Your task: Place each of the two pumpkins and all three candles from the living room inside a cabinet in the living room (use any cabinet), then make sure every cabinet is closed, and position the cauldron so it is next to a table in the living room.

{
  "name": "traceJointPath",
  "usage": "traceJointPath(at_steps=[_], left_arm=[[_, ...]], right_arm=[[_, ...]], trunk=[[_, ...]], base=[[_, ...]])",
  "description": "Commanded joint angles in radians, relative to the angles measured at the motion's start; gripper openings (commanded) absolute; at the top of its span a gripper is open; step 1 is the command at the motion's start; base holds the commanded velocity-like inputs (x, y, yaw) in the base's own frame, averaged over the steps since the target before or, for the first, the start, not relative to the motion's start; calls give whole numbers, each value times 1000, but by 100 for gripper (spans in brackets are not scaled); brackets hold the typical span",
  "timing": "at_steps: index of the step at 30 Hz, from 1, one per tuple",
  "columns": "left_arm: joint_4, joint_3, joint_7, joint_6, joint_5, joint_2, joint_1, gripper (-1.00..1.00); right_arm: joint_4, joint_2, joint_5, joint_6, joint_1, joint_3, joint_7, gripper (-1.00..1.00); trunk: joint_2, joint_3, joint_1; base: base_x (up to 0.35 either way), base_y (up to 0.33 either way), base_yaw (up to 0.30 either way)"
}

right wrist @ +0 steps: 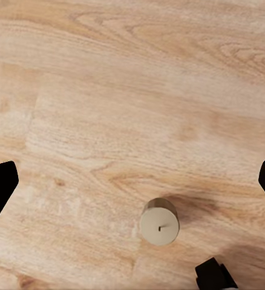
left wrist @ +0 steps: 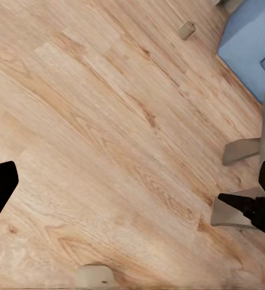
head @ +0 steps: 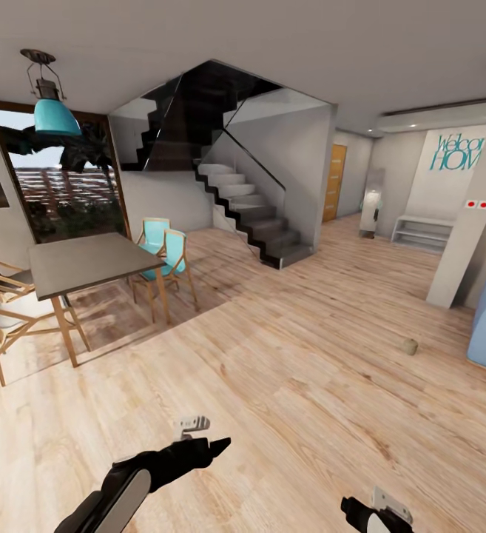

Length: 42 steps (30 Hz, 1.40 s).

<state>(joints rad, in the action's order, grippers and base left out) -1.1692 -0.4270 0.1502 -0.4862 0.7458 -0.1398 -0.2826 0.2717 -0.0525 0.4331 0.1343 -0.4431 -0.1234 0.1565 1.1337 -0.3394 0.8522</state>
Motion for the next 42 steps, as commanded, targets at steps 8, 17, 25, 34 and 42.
traceJointPath(at_steps=[8, 17, 25, 34, 42], left_arm=[[3, -1, 35, -15, 6, -1, 0, 100], [5, -1, 39, -15, 6, -1, -1, 100], [5, -1, 39, -15, 6, -1, -1, 100], [6, -1, 42, -16, 6, -1, -1, 100], [8, -1, 46, -15, 5, -1, -1, 100]], right_arm=[[-2, 0, 9, 4, 0, 1, 4, 100], [-4, 0, 10, 4, 0, 2, 3, 100], [-7, 9, 10, 4, 0, 4, 3, 100], [-22, 13, 8, 4, 1, 6, 2, 100], [-63, 9, 10, 6, 0, 15, 2, 100]], trunk=[[57, -26, 31], [120, -55, 65], [176, -80, 96], [239, -108, 130], [295, -133, 161]], base=[[0, 0, 0], [0, 0, 0], [0, 0, 0], [0, 0, 0], [0, 0, 0]])
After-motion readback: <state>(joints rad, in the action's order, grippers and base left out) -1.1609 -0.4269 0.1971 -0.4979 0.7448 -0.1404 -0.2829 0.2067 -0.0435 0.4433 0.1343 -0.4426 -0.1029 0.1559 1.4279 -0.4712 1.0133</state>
